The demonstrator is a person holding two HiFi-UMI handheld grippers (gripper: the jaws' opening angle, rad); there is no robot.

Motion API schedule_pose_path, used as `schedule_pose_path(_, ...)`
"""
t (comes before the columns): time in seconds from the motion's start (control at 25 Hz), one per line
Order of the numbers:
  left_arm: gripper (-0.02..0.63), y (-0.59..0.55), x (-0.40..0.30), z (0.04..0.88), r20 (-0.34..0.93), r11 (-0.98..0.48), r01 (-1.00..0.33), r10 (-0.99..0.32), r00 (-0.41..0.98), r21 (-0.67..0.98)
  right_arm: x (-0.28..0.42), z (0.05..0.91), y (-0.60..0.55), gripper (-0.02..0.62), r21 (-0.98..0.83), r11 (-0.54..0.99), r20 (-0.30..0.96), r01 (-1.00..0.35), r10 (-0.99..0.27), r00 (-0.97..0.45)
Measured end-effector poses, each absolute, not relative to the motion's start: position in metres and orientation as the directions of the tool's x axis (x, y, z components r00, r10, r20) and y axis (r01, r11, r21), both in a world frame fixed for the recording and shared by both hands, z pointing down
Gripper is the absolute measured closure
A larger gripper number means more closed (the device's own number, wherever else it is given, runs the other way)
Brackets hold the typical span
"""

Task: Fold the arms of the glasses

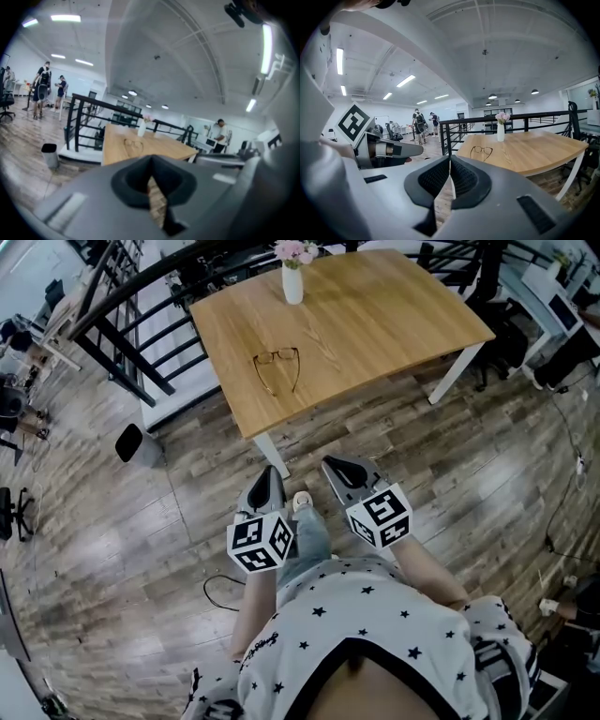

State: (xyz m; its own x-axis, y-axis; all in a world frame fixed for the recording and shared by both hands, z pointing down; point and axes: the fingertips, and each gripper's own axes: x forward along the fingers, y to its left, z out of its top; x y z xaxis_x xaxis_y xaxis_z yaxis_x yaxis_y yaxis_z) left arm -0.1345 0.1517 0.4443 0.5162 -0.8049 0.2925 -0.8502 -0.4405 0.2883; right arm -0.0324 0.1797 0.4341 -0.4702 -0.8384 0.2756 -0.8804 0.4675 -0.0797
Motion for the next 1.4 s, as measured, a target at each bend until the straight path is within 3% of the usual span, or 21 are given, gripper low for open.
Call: schedule_pose_path(1.4,0.600,-0.104,-0.123,0.462,0.358,-0.518,-0.791,-0.707,0.610,0.325,-0.025,0.434,-0.085,0.577,-0.058,0.409,0.337,-0.911,-0.851,-0.404)
